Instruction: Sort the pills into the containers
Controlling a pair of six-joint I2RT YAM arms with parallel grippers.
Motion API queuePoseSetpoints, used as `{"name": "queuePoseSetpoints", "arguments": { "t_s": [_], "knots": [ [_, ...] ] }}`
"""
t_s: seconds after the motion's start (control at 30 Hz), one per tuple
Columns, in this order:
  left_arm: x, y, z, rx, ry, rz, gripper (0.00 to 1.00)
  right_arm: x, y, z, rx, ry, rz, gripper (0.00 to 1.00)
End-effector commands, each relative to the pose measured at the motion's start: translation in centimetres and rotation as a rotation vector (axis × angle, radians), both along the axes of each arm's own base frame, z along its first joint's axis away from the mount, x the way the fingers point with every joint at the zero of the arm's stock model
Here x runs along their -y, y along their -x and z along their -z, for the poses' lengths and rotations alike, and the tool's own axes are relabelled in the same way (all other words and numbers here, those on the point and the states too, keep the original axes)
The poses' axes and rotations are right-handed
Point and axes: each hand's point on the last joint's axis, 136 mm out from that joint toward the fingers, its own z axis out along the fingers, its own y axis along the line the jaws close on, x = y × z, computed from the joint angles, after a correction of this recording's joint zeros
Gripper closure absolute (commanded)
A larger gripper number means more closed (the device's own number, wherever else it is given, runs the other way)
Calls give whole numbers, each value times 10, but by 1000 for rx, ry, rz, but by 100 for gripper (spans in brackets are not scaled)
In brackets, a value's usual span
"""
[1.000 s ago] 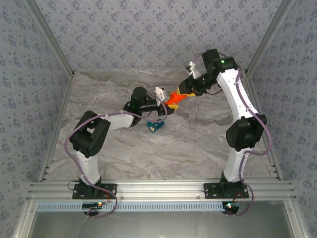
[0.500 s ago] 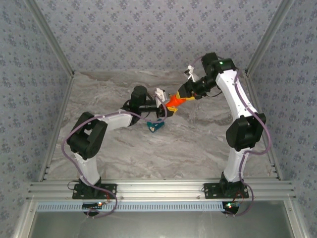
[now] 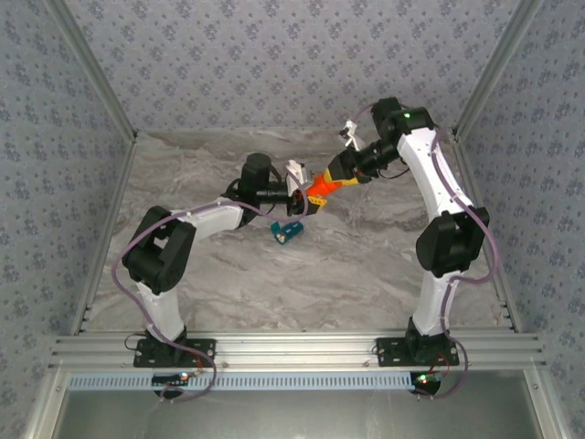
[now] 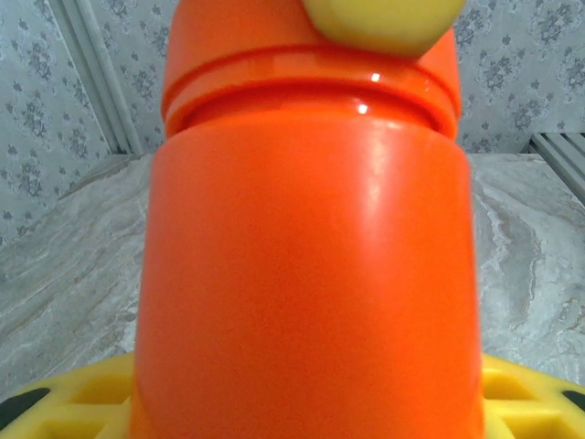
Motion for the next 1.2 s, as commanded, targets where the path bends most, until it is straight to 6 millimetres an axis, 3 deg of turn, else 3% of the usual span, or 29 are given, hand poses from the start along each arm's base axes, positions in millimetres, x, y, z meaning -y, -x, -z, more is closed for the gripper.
{"name": "queuePoseSetpoints", "arguments": {
  "t_s": [0.0, 0.2, 0.6, 1.17],
  "knots": [
    [15, 9, -55, 157, 96, 27, 100, -32, 19, -6, -33, -72, -103, 62],
    [13, -4, -55, 199, 123, -81, 100, -33, 13, -13, -28, -88, -61, 60],
    [17, -6, -49, 171, 124, -91, 100, -30, 2, -25, -24, -110, 13, 50],
    [20, -14, -36, 127, 114, -113, 100, -14, -11, -48, 52, -147, 120, 26]
  ]
}}
